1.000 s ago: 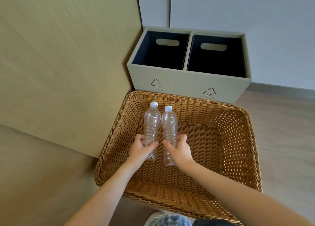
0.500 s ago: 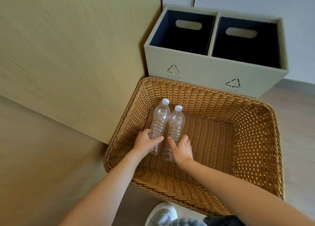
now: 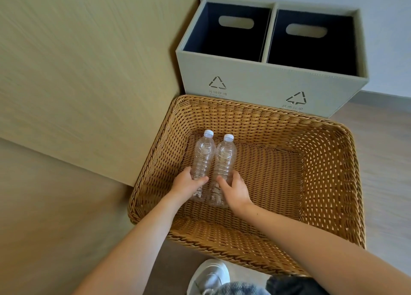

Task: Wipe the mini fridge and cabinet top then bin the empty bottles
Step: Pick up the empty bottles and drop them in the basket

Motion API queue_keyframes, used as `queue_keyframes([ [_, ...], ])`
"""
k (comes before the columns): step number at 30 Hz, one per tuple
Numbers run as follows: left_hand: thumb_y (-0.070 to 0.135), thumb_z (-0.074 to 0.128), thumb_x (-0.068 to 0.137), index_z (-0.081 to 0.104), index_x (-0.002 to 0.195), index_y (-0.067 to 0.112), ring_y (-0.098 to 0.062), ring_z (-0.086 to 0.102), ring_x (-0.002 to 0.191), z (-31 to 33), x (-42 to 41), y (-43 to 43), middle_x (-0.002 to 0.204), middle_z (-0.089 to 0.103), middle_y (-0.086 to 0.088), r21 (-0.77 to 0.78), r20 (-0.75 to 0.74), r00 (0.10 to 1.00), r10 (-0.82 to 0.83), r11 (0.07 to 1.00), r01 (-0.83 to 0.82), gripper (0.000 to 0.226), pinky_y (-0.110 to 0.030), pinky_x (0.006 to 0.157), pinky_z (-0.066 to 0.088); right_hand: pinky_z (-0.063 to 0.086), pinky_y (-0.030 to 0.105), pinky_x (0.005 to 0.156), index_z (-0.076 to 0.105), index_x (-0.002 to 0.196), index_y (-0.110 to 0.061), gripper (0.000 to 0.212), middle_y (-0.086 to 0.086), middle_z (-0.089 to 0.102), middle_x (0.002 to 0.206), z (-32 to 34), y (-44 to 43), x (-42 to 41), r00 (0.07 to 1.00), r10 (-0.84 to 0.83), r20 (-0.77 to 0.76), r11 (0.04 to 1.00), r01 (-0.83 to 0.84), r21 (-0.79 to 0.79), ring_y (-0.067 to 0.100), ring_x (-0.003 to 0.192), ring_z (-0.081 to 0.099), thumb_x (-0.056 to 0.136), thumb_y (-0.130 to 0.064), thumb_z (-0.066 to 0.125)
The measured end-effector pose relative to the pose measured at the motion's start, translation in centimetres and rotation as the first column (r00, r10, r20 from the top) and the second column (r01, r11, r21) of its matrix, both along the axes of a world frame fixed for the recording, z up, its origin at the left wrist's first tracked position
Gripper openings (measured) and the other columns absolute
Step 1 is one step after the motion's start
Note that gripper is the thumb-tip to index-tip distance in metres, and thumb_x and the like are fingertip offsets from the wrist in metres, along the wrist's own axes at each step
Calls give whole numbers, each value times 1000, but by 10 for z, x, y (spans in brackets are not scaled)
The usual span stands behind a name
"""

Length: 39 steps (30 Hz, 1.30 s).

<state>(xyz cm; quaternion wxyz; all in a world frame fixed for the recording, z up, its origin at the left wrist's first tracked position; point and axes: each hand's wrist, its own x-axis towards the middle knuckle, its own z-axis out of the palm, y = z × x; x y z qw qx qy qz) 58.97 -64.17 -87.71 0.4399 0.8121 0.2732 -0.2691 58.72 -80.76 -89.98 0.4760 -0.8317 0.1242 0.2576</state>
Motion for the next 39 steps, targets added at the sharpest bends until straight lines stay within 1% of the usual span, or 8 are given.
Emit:
queue_keyframes([
  [3, 47, 67, 92, 17, 158, 9, -30, 34, 146, 6, -3, -3, 160, 31, -12, 100, 72, 997, -28, 995, 21, 92, -42, 115, 34, 56, 35, 74, 28, 153, -15, 70, 13, 54, 136, 8, -9, 2, 999, 37, 24, 998, -35, -55, 26, 107, 62, 98, -51, 51],
  [7, 41, 58, 98, 35, 149, 5, -27, 47, 132, 45, -9, -6, 144, 49, -13, 388, 217, 949, -230, 912, 132, 67, -38, 109, 40, 47, 24, 56, 34, 150, -24, 55, 4, 55, 129, 46, -37, -1, 994, 47, 104, 989, -32, -143, 11, 78, 62, 101, -46, 48],
  [12, 31, 56, 100, 60, 126, 6, -25, 59, 105, 146, -14, -26, 114, 66, -9, 516, 351, 806, -476, 817, 257, 37, -38, 90, 51, 50, 25, 69, 56, 121, -24, 27, -8, 56, 101, 144, -77, -5, 968, 97, 231, 975, -46, -217, 11, 89, 57, 100, -40, 53],
  [19, 22, 60, 96, 66, 101, 9, -23, 60, 87, 355, -25, -67, 92, 67, -4, 610, 438, 592, -676, 707, 357, 15, -32, 72, 50, 54, 34, 80, 63, 121, -12, 31, 4, 67, 108, 358, -108, -26, 898, 196, 394, 919, -28, -392, 22, 101, 61, 99, -33, 59],
  [25, 22, 54, 94, 69, 107, 5, -24, 66, 89, 582, -67, -84, 97, 71, -7, 625, 515, 461, -722, 685, 375, 26, -37, 77, 58, 54, 47, 87, 63, 127, -7, 39, 12, 69, 114, 589, -118, -73, 865, 223, 449, 880, 20, -474, 34, 106, 62, 97, -32, 61],
  [30, 29, 50, 97, 64, 121, 3, -26, 64, 98, 737, -127, -81, 105, 71, -7, 615, 524, 426, -738, 673, 410, 38, -38, 84, 55, 53, 46, 88, 63, 125, -5, 48, 10, 69, 114, 751, -112, -138, 805, 293, 516, 855, 21, -518, 33, 105, 63, 98, -41, 46],
  [35, 36, 41, 99, 62, 126, 2, -29, 62, 113, 831, -192, -71, 119, 69, -9, 660, 522, 379, -764, 643, 388, 48, -41, 98, 51, 50, 46, 92, 64, 126, -7, 50, 9, 68, 118, 847, -104, -204, 765, 324, 557, 839, 39, -542, 32, 108, 63, 97, -44, 45],
  [39, 43, 37, 99, 64, 126, 7, -25, 63, 113, 861, -254, -68, 122, 69, -7, 663, 535, 414, -736, 670, 335, 53, -38, 97, 54, 51, 45, 94, 64, 128, -10, 51, 7, 68, 121, 881, -108, -263, 751, 291, 593, 858, 69, -509, 32, 111, 62, 97, -46, 45],
])
